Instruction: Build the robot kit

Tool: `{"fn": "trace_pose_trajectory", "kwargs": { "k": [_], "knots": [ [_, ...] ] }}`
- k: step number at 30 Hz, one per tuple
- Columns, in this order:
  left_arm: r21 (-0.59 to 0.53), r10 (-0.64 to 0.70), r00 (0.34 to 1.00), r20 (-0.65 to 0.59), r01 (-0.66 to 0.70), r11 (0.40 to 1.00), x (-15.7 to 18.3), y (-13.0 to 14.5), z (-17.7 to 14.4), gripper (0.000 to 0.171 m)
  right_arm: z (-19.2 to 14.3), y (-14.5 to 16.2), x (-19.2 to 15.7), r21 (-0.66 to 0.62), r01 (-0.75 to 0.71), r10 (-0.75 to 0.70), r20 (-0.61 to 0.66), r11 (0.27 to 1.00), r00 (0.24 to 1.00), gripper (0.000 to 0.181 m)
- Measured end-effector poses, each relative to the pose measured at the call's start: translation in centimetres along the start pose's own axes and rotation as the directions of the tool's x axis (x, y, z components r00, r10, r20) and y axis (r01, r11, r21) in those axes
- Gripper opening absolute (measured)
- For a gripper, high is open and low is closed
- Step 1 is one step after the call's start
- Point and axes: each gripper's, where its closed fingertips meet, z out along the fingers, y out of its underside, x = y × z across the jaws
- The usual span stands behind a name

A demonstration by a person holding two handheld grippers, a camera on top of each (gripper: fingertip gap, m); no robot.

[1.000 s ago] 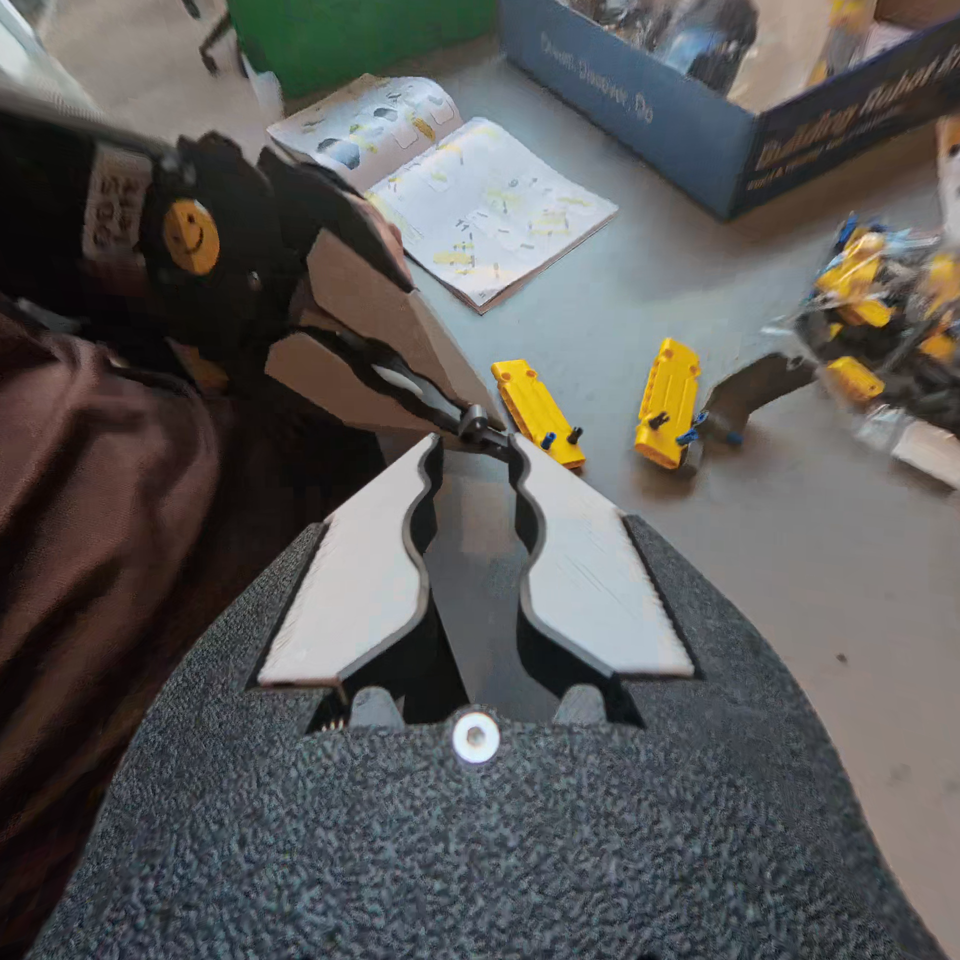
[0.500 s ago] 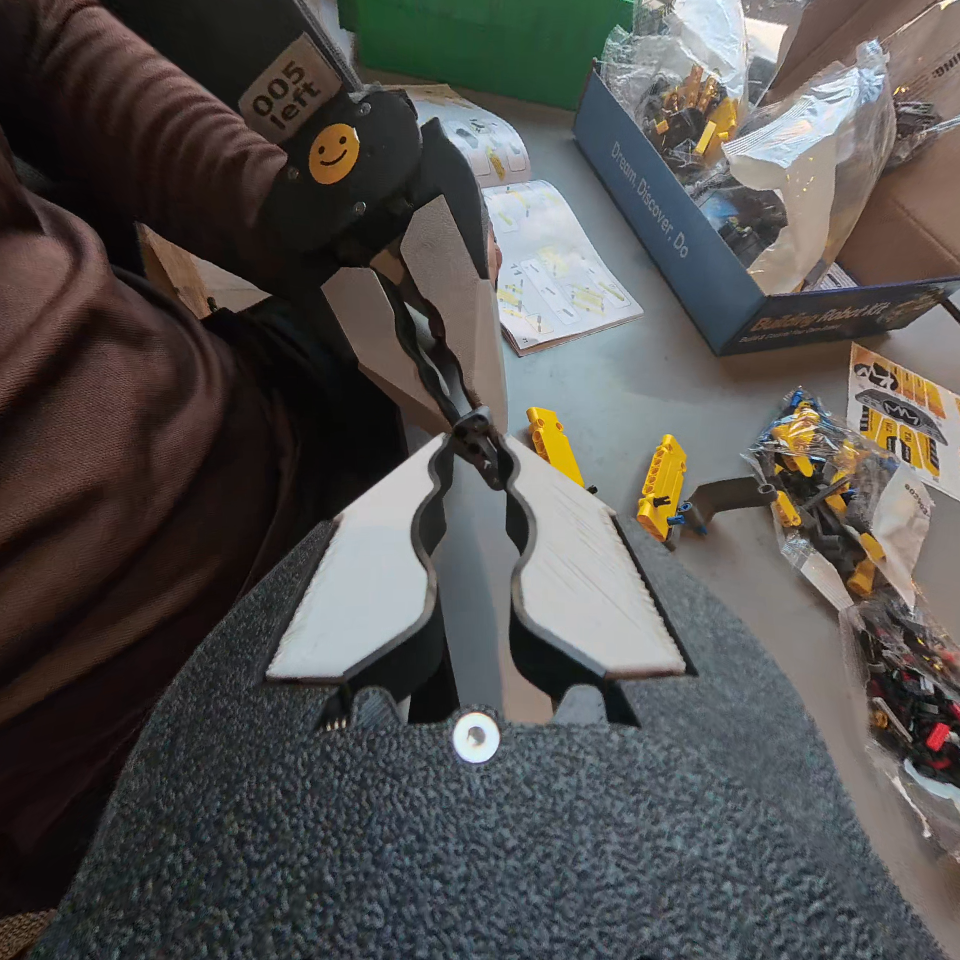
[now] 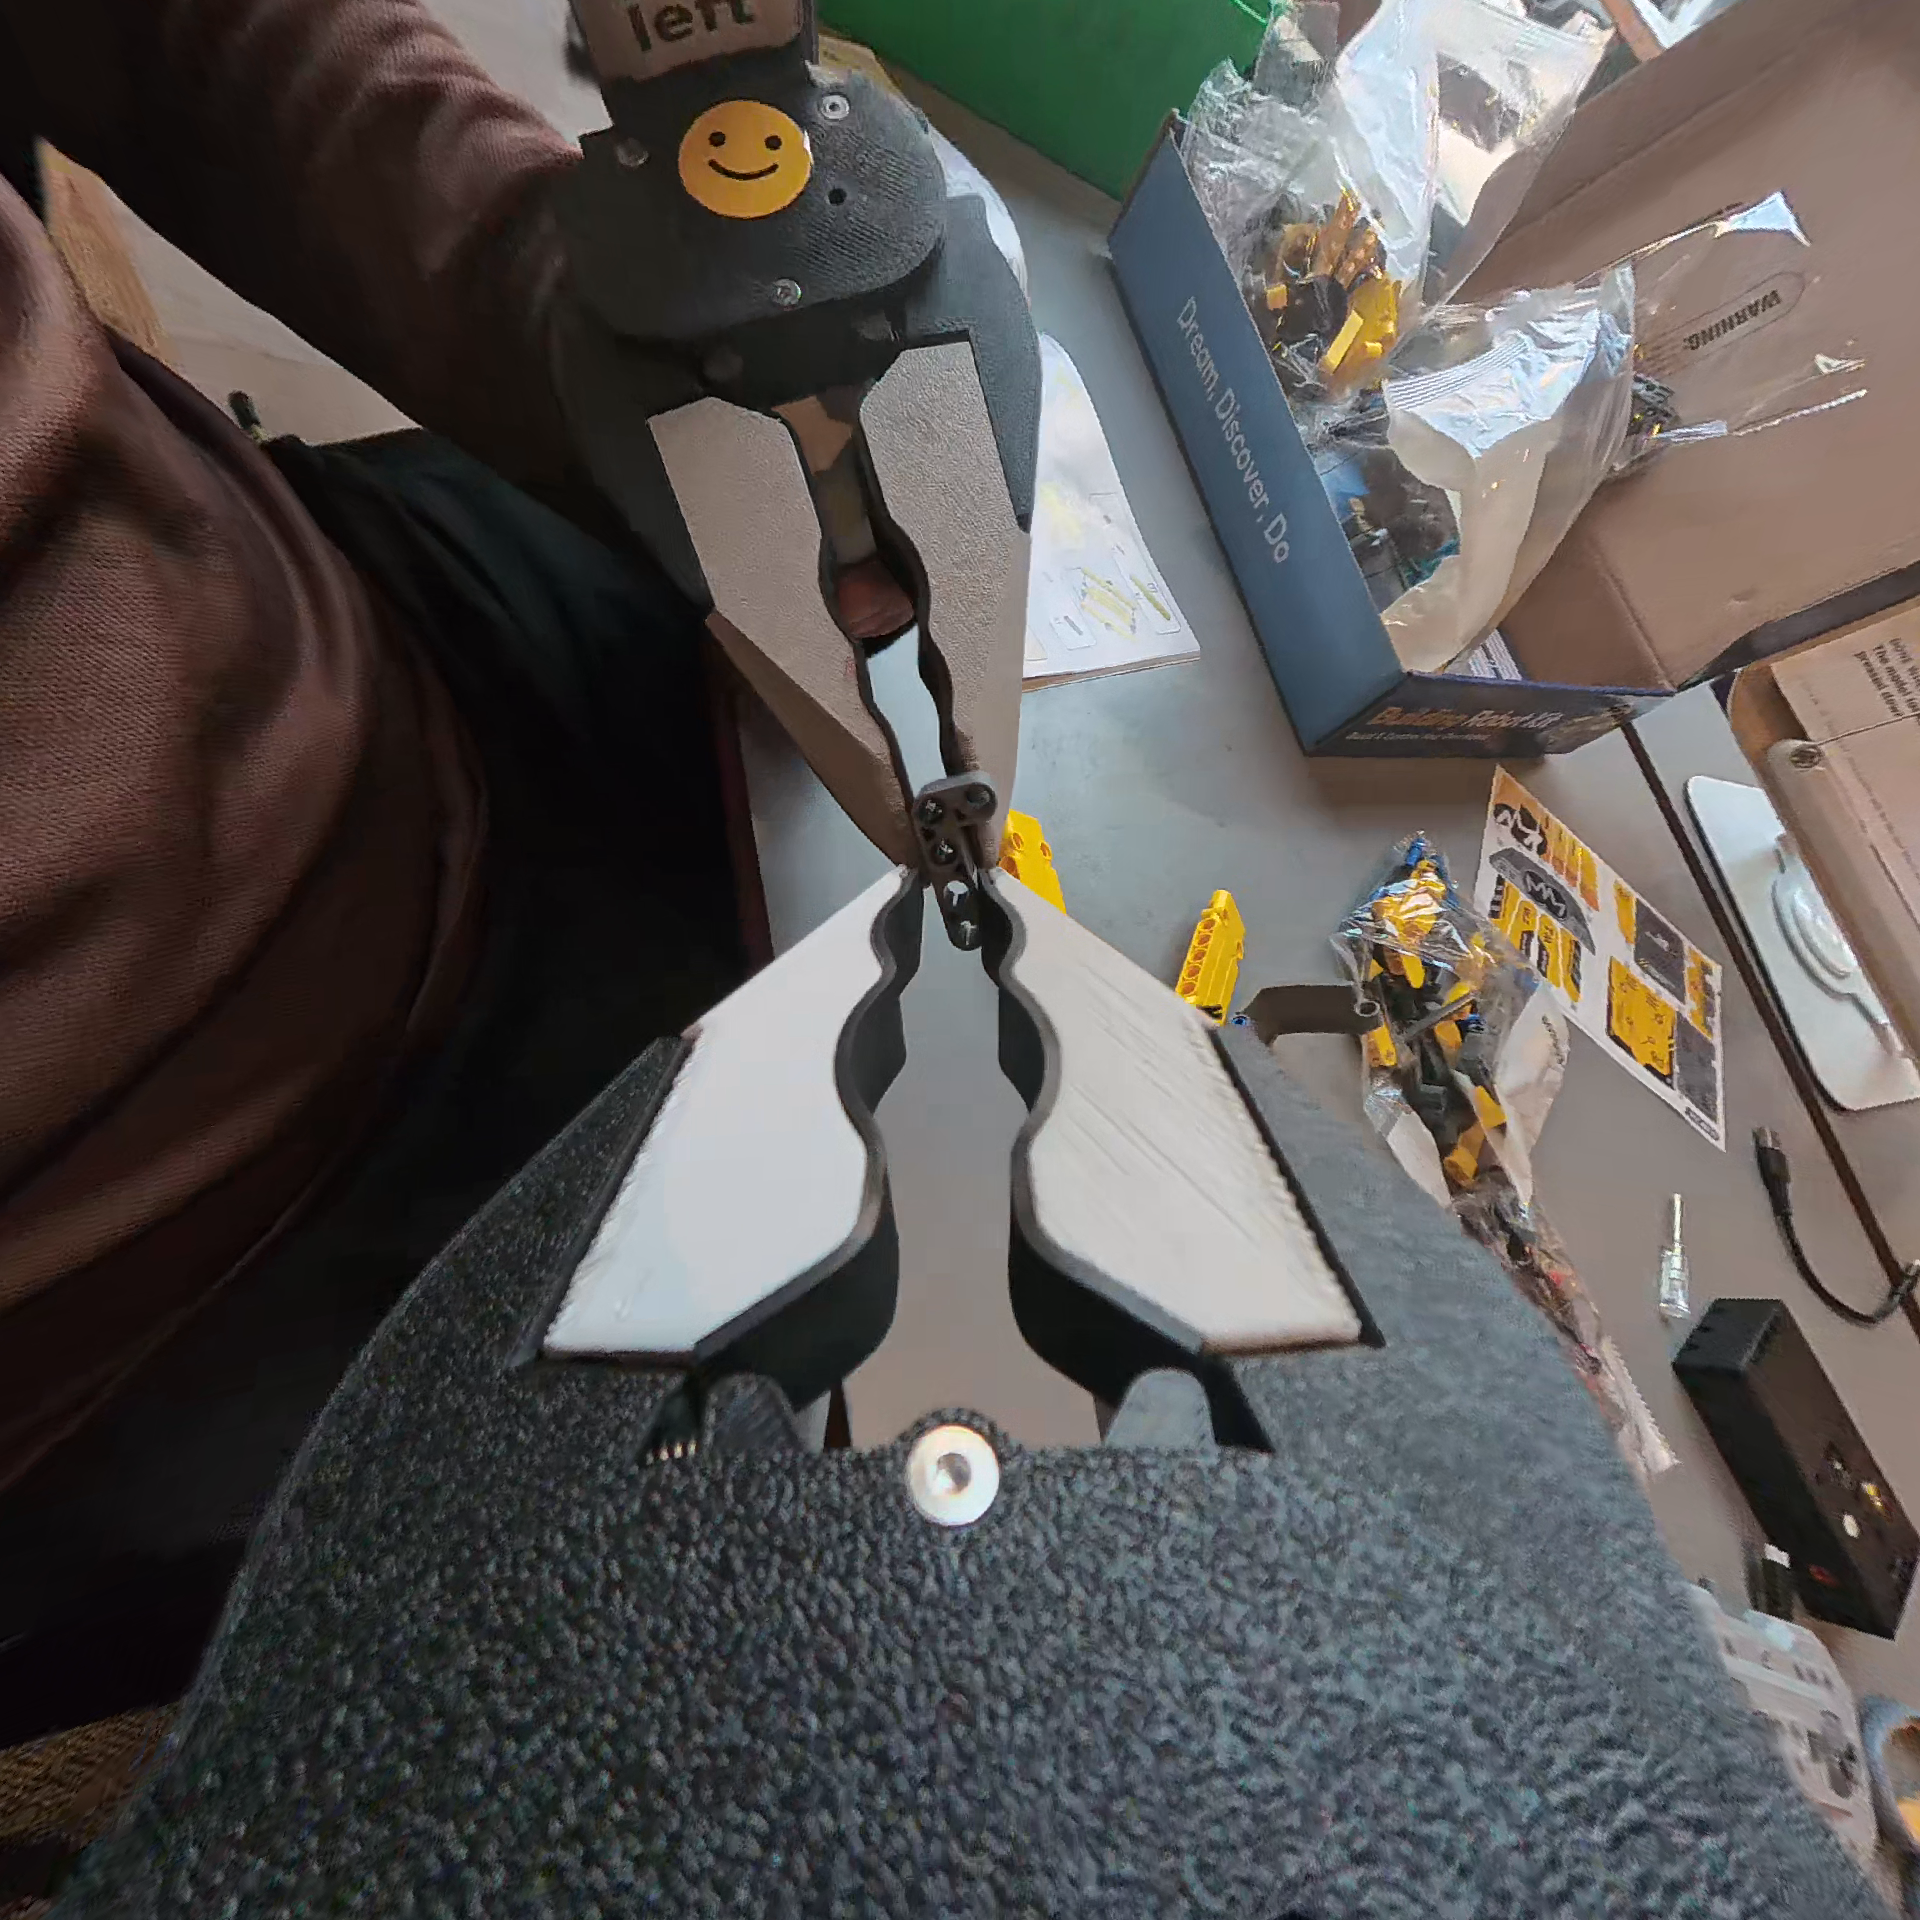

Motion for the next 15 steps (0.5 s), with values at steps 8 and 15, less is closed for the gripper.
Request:
{"fn": "trace_pose_trajectory", "kwargs": {
  "k": [8, 15],
  "knots": [
    [0.043, -0.076, 0.997, -0.004, 0.076, 0.996, -0.57, -0.51, -0.58, 0.005, 0.05, -0.77, 0.48, 0.024, -0.004, 0.004, -0.012, 1.0, 1.0, 0.01],
    [0.036, -0.066, 0.998, -0.005, 0.066, 0.997, -0.45, -0.46, -0.48, 0.005, 0.13, -0.31, 0.5, 0.011, -0.008, 0.008, -0.01, 1.0, 1.0, 0.009]
  ]
}}
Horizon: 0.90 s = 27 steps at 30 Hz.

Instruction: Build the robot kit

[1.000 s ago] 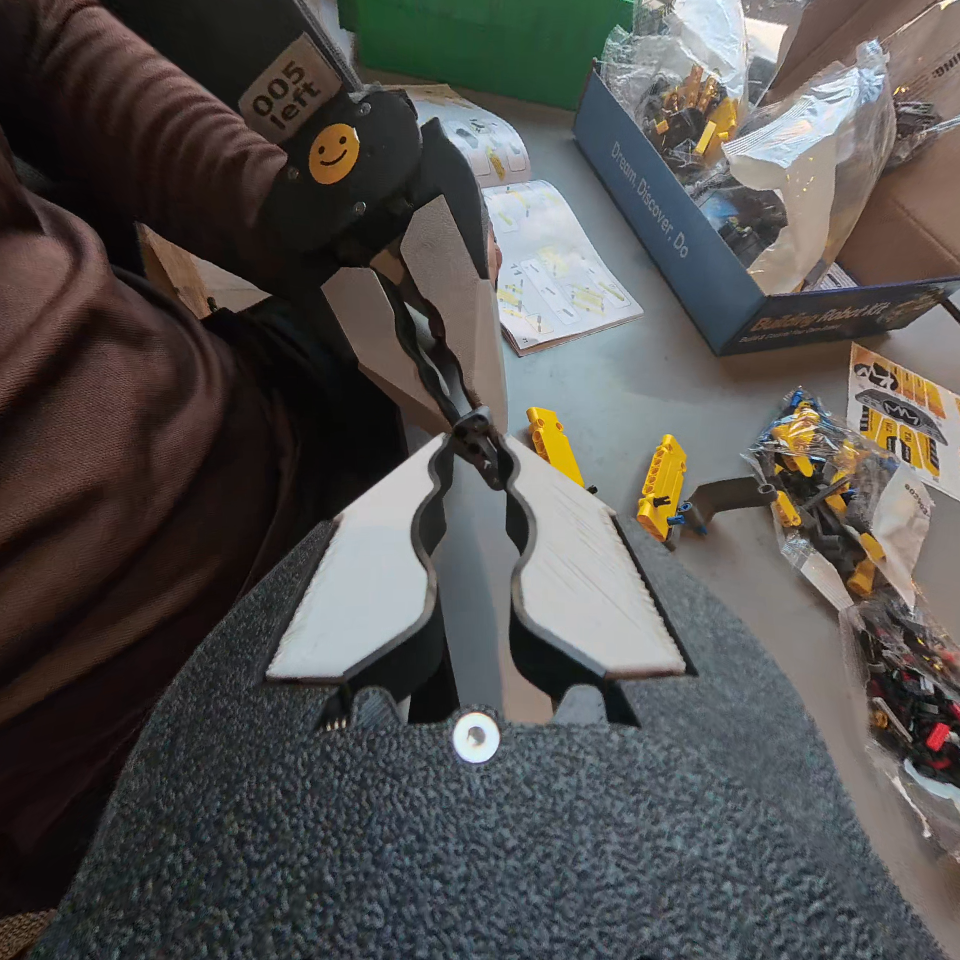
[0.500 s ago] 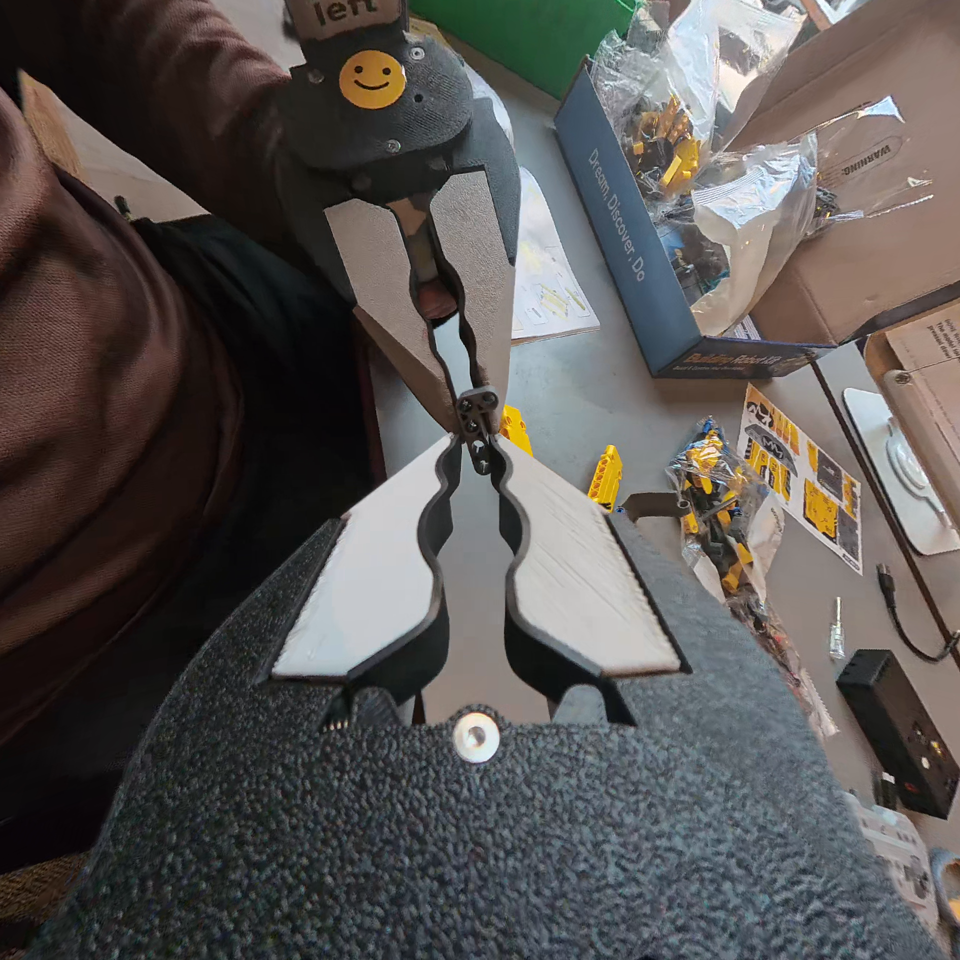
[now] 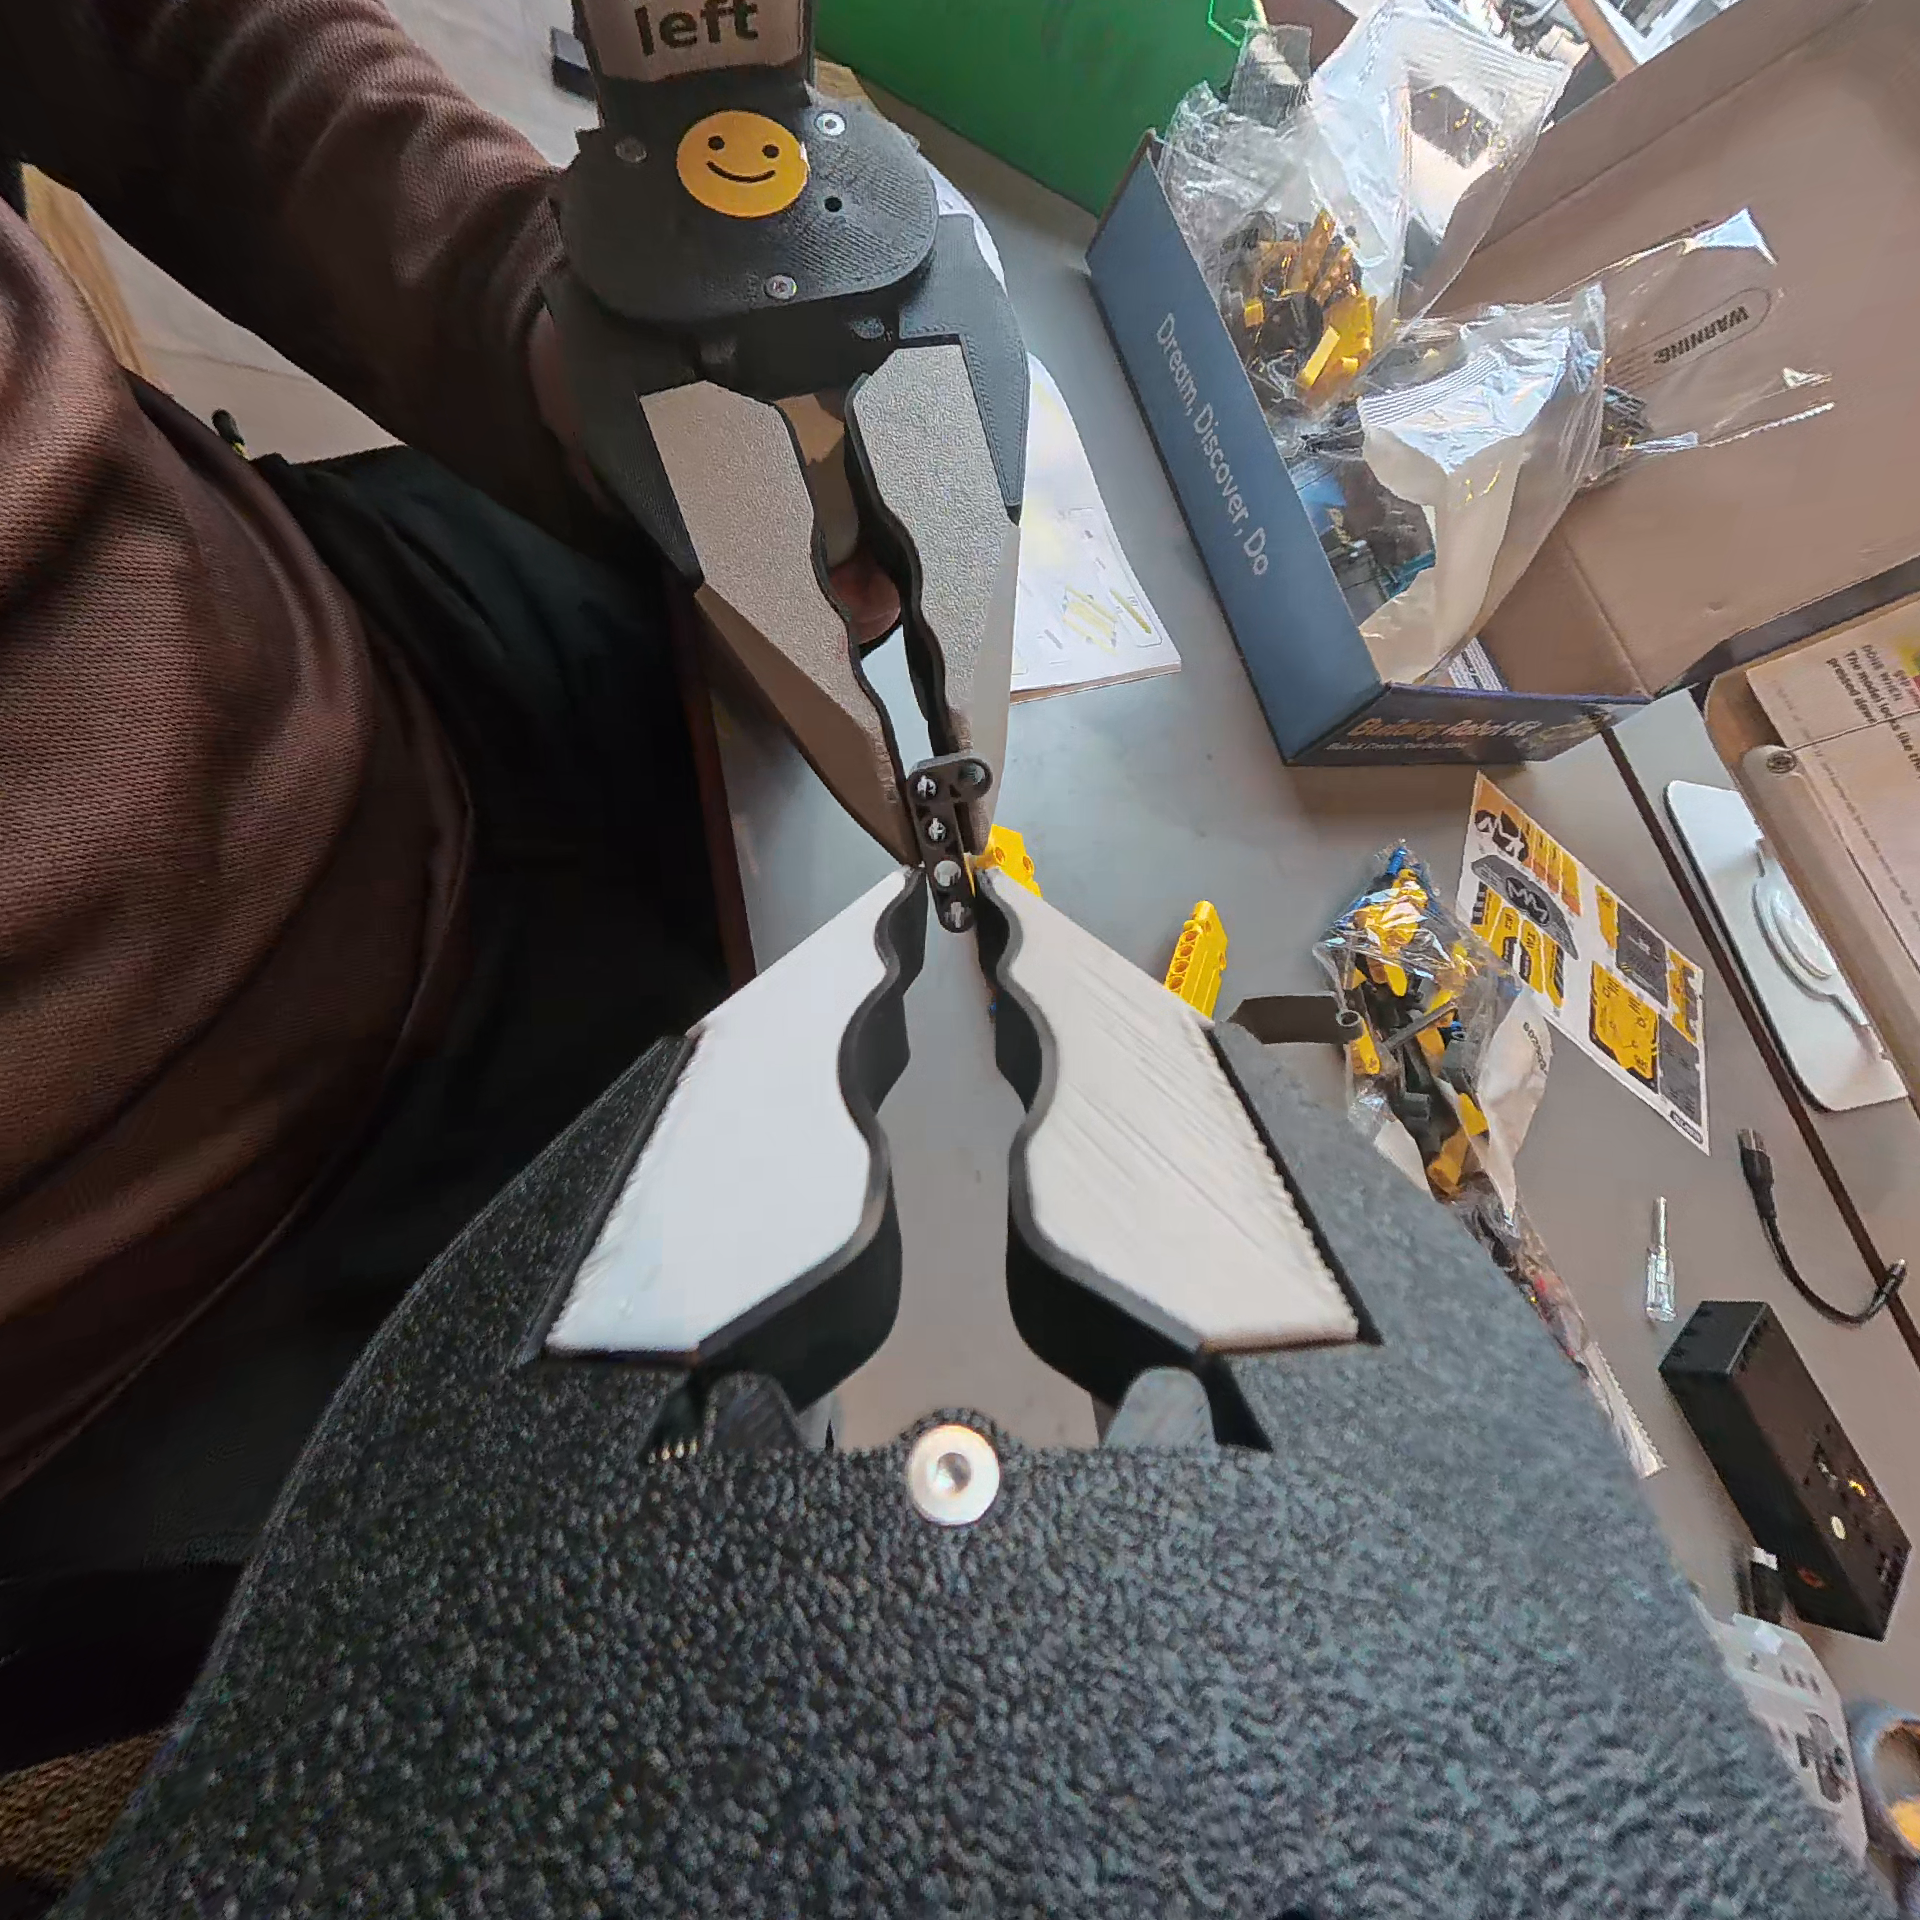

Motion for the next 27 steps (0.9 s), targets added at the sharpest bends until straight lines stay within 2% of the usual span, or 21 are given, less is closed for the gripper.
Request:
{"fn": "trace_pose_trajectory", "kwargs": {
  "k": [15, 27],
  "knots": [
    [0.042, -0.011, 1.0, -0.028, 0.012, 0.999, 0.51, -0.65, -0.04, 0.005, -0.43, -0.38, -0.53, 0.073, -0.112, 0.106, 0.092, 0.991, 0.99, 0.01],
    [-0.009, 0.001, 1.0, -0.005, -0.001, 1.0, -0.2, 0.22, -0.13, 0.004, -0.11, -0.02, -0.15, 0.058, -0.112, 0.109, 0.062, 0.992, 0.992, 0.008]
  ]
}}
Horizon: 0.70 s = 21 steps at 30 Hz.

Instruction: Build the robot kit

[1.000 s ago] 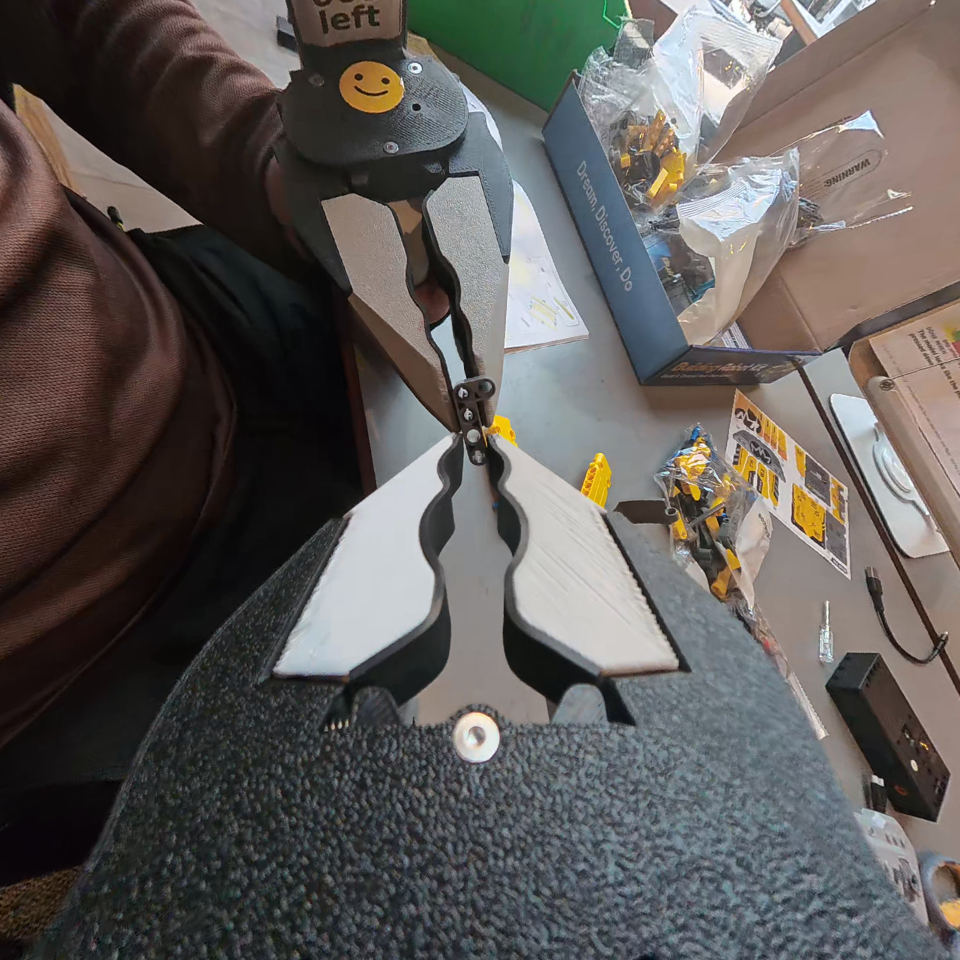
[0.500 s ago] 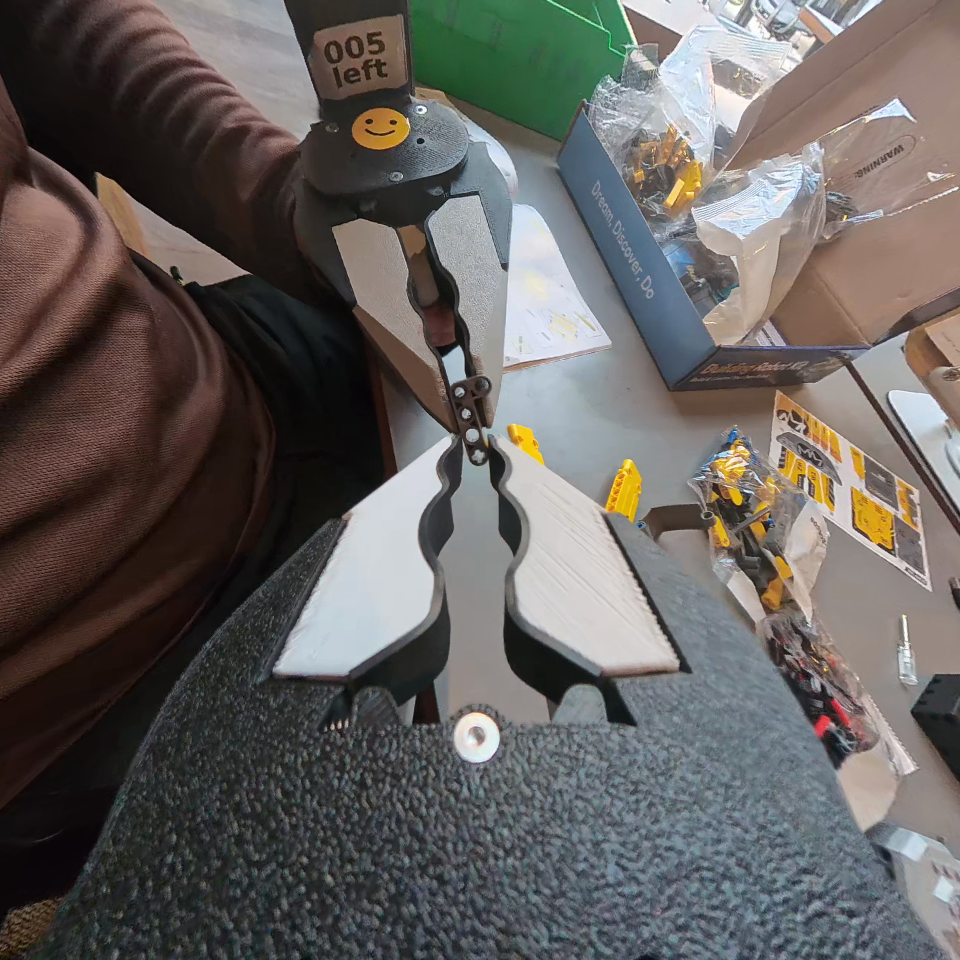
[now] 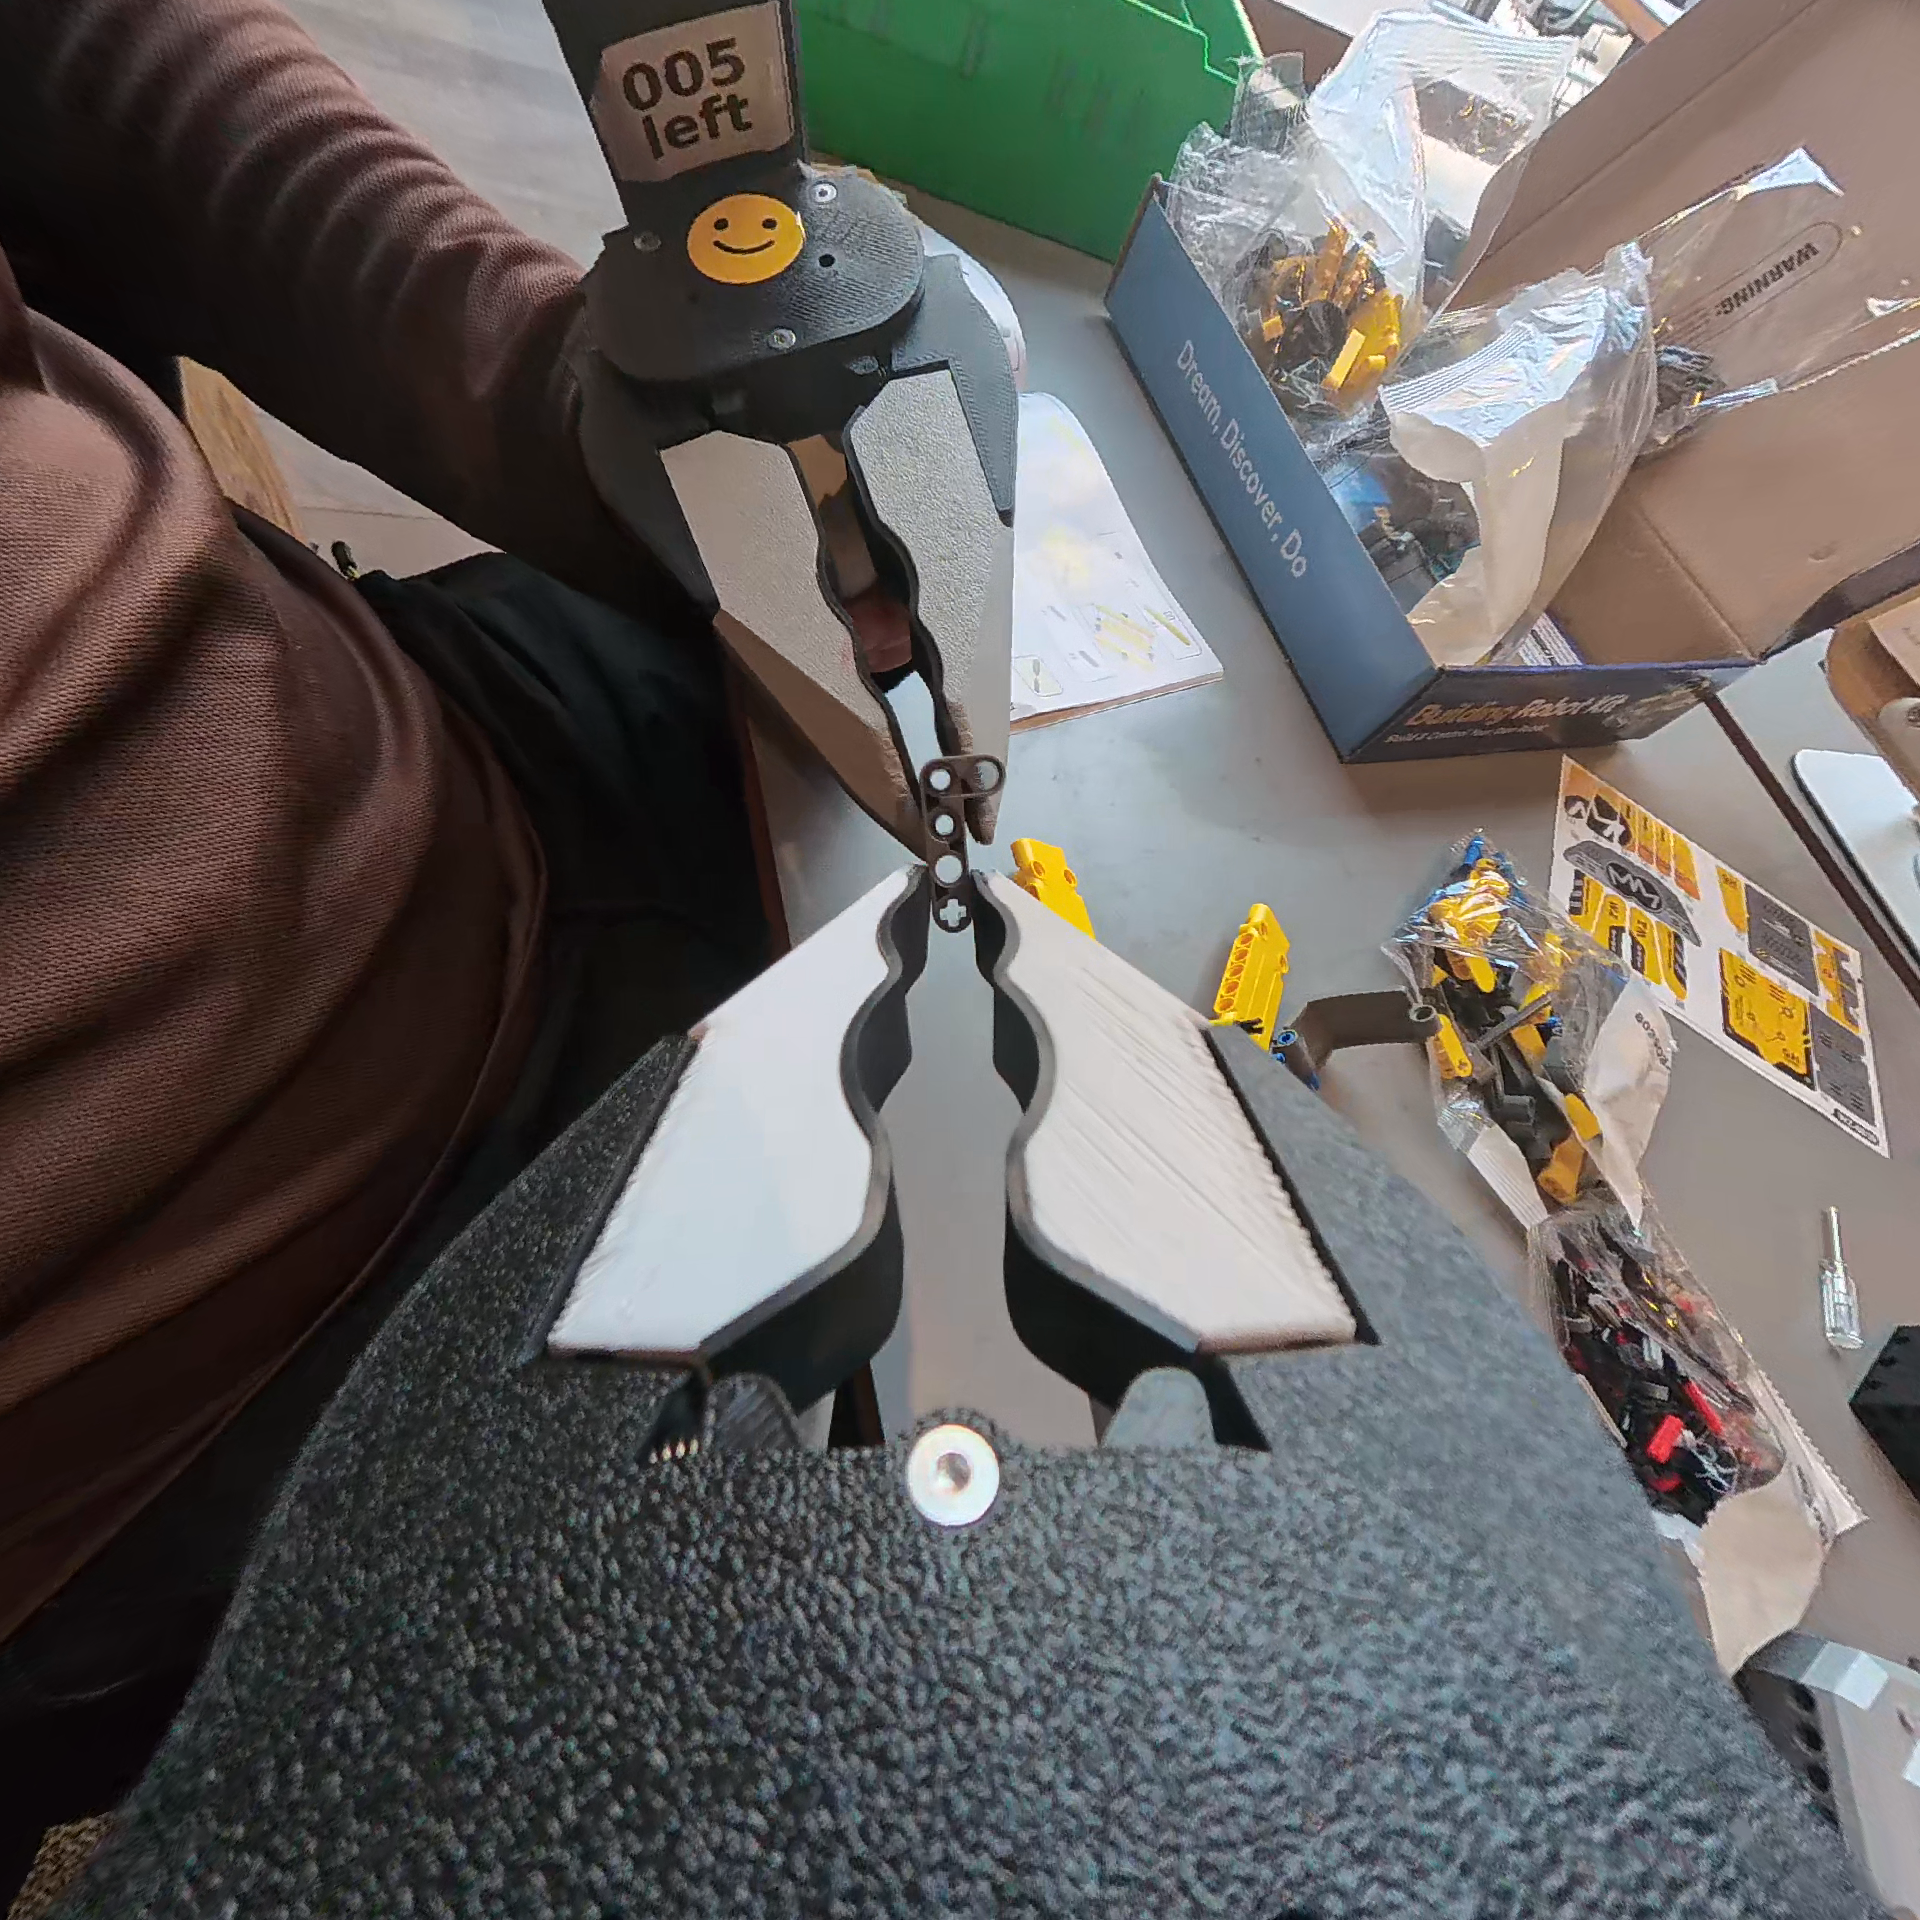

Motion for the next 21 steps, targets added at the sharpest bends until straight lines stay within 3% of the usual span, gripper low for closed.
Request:
{"fn": "trace_pose_trajectory", "kwargs": {
  "k": [11, 16, 21],
  "knots": [
    [-0.041, -0.045, 0.999, -0.022, 0.044, 0.998, -0.6, 0.8, -0.6, 0.022, -0.2, 0.2, 0.8, -0.009, 0.012, -0.012, -0.055, 1.0, 0.998, 0.008],
    [-0.092, -0.08, 0.996, -0.033, 0.076, 0.993, -1.2, 1.7, -1.2, 0.022, 0.2, 0.6, 1.0, -0.018, 0.015, -0.016, -0.069, 1.0, 0.997, 0.008],
    [-0.17, -0.031, 0.998, -0.053, 0.022, 0.985, -0.4, 2.8, -0.7, 0.02, 0.9, 1.5, 0.9, -0.039, -0.002, 0.0, -0.053, 0.999, 0.999, 0.008]
  ]
}}
